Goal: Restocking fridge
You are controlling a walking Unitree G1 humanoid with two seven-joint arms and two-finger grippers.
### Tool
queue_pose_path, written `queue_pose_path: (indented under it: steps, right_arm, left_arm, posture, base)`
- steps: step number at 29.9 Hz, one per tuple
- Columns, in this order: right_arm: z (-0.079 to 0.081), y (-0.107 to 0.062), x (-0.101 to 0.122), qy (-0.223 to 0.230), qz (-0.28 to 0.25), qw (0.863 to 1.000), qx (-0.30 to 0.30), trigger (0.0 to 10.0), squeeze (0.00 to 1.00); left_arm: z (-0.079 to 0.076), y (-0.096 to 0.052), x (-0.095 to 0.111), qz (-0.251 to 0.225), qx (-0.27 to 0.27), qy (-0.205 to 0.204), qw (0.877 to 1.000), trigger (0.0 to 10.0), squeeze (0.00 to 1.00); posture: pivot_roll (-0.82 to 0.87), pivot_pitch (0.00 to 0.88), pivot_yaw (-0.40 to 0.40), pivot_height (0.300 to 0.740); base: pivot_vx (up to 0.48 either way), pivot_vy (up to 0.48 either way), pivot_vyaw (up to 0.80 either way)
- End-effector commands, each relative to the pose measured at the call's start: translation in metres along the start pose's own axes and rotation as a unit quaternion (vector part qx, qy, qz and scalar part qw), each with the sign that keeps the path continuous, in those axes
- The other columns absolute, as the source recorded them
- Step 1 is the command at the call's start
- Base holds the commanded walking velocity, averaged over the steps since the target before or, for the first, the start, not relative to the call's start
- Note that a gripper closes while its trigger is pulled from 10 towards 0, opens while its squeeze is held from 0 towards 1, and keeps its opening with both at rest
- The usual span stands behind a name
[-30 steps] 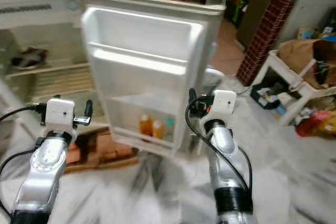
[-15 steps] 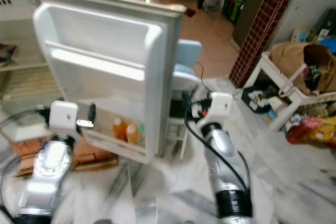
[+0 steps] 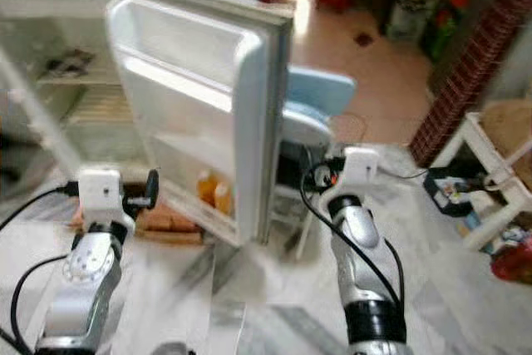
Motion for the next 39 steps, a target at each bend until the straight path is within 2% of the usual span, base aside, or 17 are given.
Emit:
queue_pose_path:
  steps: [1,4,10,21,23,28,31,35,38,39]
  right_arm:
    - [-0.002,0.003,0.004,-0.005,-0.004,1.000,-0.006,10.0,0.00]
    - [-0.005,0.003,0.005,-0.006,-0.005,1.000,-0.013,10.0,0.00]
    - [-0.014,0.003,0.004,-0.011,-0.002,0.999,-0.038,10.0,0.00]
    - [-0.017,0.003,0.005,-0.012,-0.006,0.999,-0.043,10.0,0.00]
    - [-0.017,0.003,0.005,-0.011,-0.007,0.999,-0.043,10.0,0.00]
    - [-0.018,0.003,0.005,-0.010,-0.006,0.999,-0.043,10.0,0.00]
    - [-0.018,0.004,0.004,-0.003,-0.003,0.999,-0.041,10.0,0.00]
    - [-0.010,0.015,0.009,-0.002,-0.005,1.000,-0.021,10.0,0.00]
    - [-0.006,0.027,0.018,-0.039,-0.014,0.999,-0.025,10.0,0.00]
    - [-0.006,0.027,0.018,-0.039,-0.014,0.999,-0.025,10.0,0.00]
  left_arm:
    - [0.002,-0.003,-0.002,0.004,0.005,-0.001,1.000,10.0,0.00]
    - [0.002,-0.004,-0.002,0.003,0.002,0.000,1.000,10.0,0.00]
    - [0.002,-0.005,-0.001,0.003,-0.001,-0.003,1.000,10.0,0.00]
    - [-0.003,-0.006,0.000,-0.001,-0.012,-0.010,1.000,10.0,0.00]
    - [-0.005,-0.006,0.001,-0.005,-0.014,-0.022,1.000,10.0,0.00]
    - [-0.005,-0.009,-0.001,0.001,-0.015,-0.020,1.000,10.0,0.00]
    - [-0.003,-0.013,-0.005,0.006,-0.007,-0.014,1.000,10.0,0.00]
    - [0.004,-0.025,-0.023,0.035,0.007,-0.011,0.999,10.0,0.00]
    - [0.007,-0.031,-0.032,0.056,0.018,-0.019,0.998,10.0,0.00]
    - [0.007,-0.031,-0.032,0.056,0.018,-0.019,0.998,10.0,0.00]
  posture:
    - [0.11,0.000,-0.045,0.740]
    - [0.11,0.000,-0.044,0.740]
    - [0.11,0.000,-0.042,0.740]
    - [0.11,0.000,-0.042,0.740]
    - [0.11,0.000,-0.042,0.740]
    - [0.11,0.000,-0.043,0.740]
    - [0.11,0.000,-0.043,0.740]
    - [0.11,0.000,-0.040,0.740]
    - [0.12,0.000,-0.043,0.740]
    - [0.12,0.000,-0.043,0.740]
  base:
    - [0.000,0.000,0.69]
    - [0.000,0.000,0.65]
    - [0.275,0.000,0.00]
    - [0.246,-0.336,0.00]
    - [0.000,0.000,0.00]
    - [0.000,0.000,0.00]
    - [0.000,0.000,0.00]
    - [0.000,0.000,0.00]
    - [0.000,0.000,0.27]
    - [0.000,0.000,0.80]
Point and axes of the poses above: a point about 5 cm out from each wrist's last joint towards the gripper, its own y axis pointing out of the wrist towards the gripper, its own x axis along the axis of the wrist's last joint, z = x × y, the point moved 6 cm from there along y, pointing out of the wrist towards the gripper, and after that the axes turned 9 degrees about -y, right-handed, at the moved point
